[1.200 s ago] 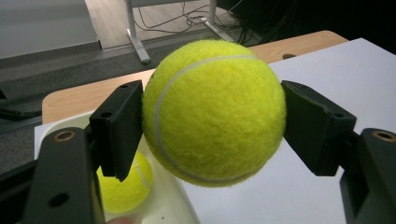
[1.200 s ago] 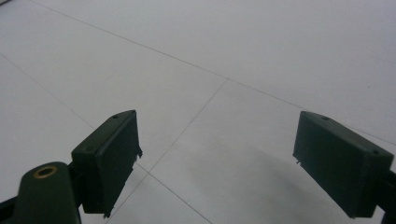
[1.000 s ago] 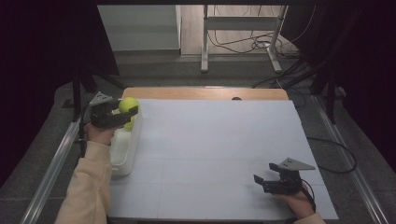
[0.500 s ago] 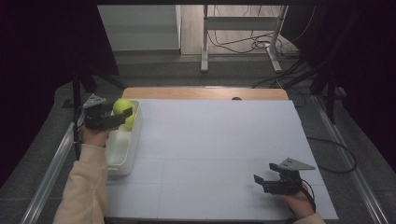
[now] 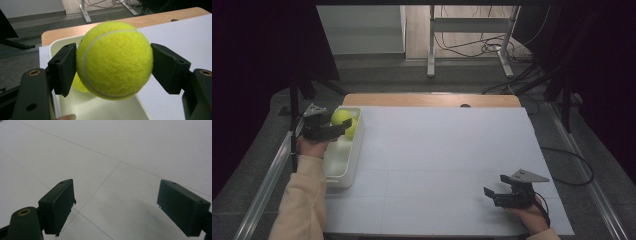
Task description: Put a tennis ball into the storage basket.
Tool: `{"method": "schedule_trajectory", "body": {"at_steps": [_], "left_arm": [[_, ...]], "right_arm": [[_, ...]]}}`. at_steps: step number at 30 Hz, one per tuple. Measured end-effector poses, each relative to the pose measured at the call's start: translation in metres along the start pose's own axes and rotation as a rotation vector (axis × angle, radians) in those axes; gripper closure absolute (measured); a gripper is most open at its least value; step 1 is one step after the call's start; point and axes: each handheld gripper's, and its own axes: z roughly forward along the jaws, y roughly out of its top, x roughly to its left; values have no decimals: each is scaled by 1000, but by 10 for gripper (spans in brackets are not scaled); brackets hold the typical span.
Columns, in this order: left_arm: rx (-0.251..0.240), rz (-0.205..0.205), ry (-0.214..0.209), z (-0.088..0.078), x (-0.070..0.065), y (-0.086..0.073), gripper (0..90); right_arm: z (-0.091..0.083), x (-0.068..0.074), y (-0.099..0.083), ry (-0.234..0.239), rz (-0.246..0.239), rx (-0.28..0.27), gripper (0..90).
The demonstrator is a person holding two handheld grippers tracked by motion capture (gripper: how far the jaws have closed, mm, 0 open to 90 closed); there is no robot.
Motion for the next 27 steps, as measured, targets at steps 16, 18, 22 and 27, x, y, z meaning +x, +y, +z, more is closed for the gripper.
{"method": "schedule_trajectory", "body": {"at_steps": [16,18,22,27], "left_arm": [[99,19,20,12,3,-4,259],[112,27,24,13,3,-4,259],[141,36,25,15,3,-4,259],[157,36,25,16,3,-5,258]], "right_arm": [[0,0,0,-5,3,3,152],[0,0,0,-5,2,4,152],[0,0,0,-7,2,1,152],[0,0,0,-8,2,4,152]]}}
